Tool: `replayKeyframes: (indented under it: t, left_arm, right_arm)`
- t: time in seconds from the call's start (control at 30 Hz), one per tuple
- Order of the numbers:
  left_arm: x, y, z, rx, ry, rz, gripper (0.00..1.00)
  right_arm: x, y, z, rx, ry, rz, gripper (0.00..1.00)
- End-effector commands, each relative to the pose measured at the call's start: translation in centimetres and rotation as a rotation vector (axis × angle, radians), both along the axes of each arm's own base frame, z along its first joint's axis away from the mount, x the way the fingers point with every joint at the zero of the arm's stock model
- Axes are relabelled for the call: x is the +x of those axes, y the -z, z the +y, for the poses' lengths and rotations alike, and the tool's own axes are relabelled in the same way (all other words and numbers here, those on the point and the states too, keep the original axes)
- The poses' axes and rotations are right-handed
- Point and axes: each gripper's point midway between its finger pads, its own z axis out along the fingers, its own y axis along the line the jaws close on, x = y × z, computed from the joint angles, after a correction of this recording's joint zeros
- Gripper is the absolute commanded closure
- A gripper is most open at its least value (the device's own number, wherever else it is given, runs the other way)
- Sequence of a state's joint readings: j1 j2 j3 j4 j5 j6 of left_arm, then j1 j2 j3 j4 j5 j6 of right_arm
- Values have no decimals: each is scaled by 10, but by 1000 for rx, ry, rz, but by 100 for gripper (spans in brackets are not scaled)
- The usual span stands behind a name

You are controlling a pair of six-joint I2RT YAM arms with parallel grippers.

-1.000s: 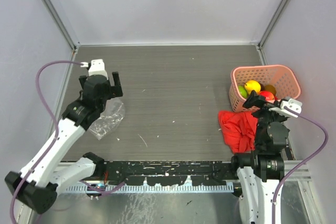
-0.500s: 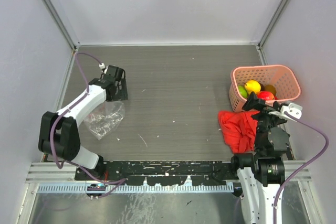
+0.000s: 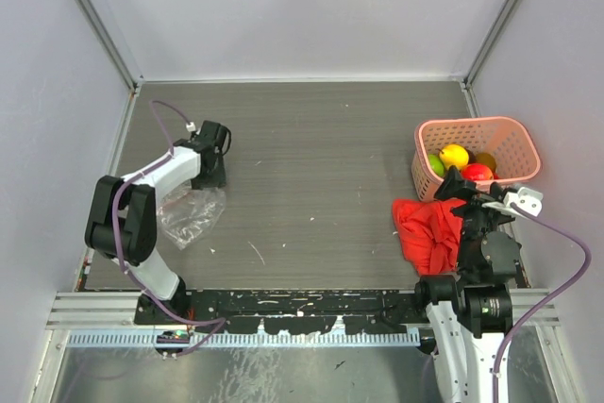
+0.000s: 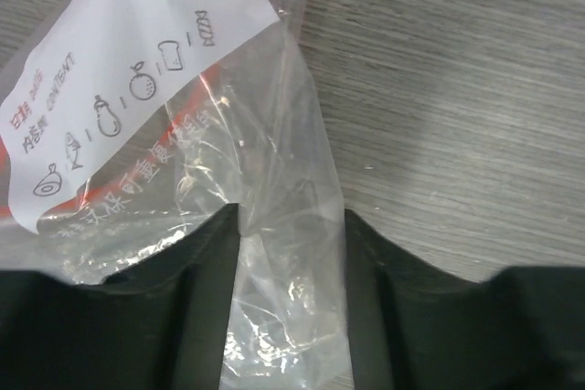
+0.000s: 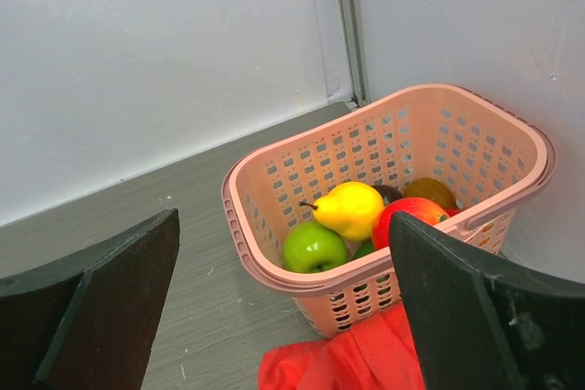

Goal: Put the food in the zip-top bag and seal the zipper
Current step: Pick up the zipper food storage bag at the center of the board.

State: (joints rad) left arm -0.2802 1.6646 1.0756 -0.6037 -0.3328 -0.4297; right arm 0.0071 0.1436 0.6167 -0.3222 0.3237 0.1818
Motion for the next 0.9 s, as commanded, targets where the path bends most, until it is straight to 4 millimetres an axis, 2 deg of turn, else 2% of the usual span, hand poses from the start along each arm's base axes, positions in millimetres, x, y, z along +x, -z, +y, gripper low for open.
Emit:
replayKeyframes:
  t: [0.0, 0.2, 0.33, 0.5, 0.73, 0.87]
  left_arm:
    - [14, -21, -10, -56, 15, -85, 66]
    - [9, -50, -19, -96, 97, -132, 91]
    - [6, -72, -38, -161, 226, -175, 100]
    - [-1, -101, -68, -223, 440, -230, 100]
    - [-11, -145, -109, -222, 713, -371, 100]
    - [-24, -173, -133, -207, 887, -488, 100]
  right_arm:
    - [-2, -13, 2, -15, -12, -46, 0]
    - [2, -12, 3, -8, -17, -30, 0]
    - [7, -9, 7, 19, -37, 16, 0]
    - [20, -5, 22, 68, -111, 116, 0]
    - [42, 7, 67, 69, -359, 260, 0]
    - [56, 11, 93, 103, -502, 317, 0]
